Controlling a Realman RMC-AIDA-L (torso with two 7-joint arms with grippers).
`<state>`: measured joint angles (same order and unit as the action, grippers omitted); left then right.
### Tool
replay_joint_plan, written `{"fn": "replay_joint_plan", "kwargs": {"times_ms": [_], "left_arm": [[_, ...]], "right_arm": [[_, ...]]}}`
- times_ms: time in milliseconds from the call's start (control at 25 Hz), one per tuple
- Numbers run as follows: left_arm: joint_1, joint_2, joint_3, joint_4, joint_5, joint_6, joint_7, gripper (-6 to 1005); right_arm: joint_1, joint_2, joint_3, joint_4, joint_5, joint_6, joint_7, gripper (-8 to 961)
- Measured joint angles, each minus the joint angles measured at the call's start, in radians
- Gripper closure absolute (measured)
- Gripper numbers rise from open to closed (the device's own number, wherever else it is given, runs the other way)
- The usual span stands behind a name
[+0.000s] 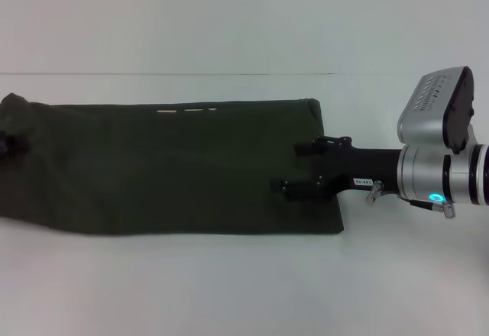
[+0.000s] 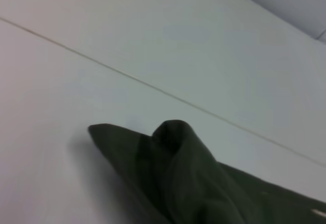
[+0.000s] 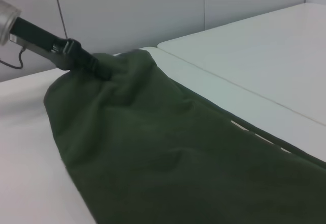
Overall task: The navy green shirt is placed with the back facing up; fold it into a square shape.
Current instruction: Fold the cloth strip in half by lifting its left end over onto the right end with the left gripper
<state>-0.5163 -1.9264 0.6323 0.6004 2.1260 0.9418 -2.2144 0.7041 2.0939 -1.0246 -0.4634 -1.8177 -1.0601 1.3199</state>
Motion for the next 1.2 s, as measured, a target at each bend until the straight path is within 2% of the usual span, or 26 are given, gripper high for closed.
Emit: {"fn": "replay_joint_plan", "kwargs": {"times_ms": [160,280,480,640,720,960,1200], "left_arm": [[-0.010,-0.014,-0.001,0.063,-0.007,0.101,-0.075,866],[-0.031,-0.045,0.000,0.120,-0.009,0.173,-0.111,867],[-0.074,-0.149,0.016,0.201,-0.004,0.210,-0.122,867],[-0.111,-0.218,0.051,0.216,-0.007,0.199,-0.113,866],[-0.129,-0.236,0.085,0.208,-0.008,0.184,-0.112,866],[-0.192,-0.245,0.235,0.078,-0.089,0.088,-0.113,866],[-0.209,-0.249,0.359,0.003,-0.236,-0.001,-0.096,865]], "right_arm": [[-0.005,0.000,0.002,0.000,0.016,0.004,-0.003,28],[-0.014,0.000,0.012,0.000,0.025,0.007,-0.008,28],[-0.024,0.000,0.027,0.000,0.027,0.012,-0.011,28],[-0.035,-0.002,0.028,-0.001,0.035,0.013,-0.011,27],[-0.040,-0.002,0.032,-0.003,0.036,0.012,-0.011,27],[-0.057,-0.002,0.051,-0.012,0.038,0.013,-0.012,27],[-0.066,-0.002,0.054,-0.013,0.038,0.013,-0.012,27]]}}
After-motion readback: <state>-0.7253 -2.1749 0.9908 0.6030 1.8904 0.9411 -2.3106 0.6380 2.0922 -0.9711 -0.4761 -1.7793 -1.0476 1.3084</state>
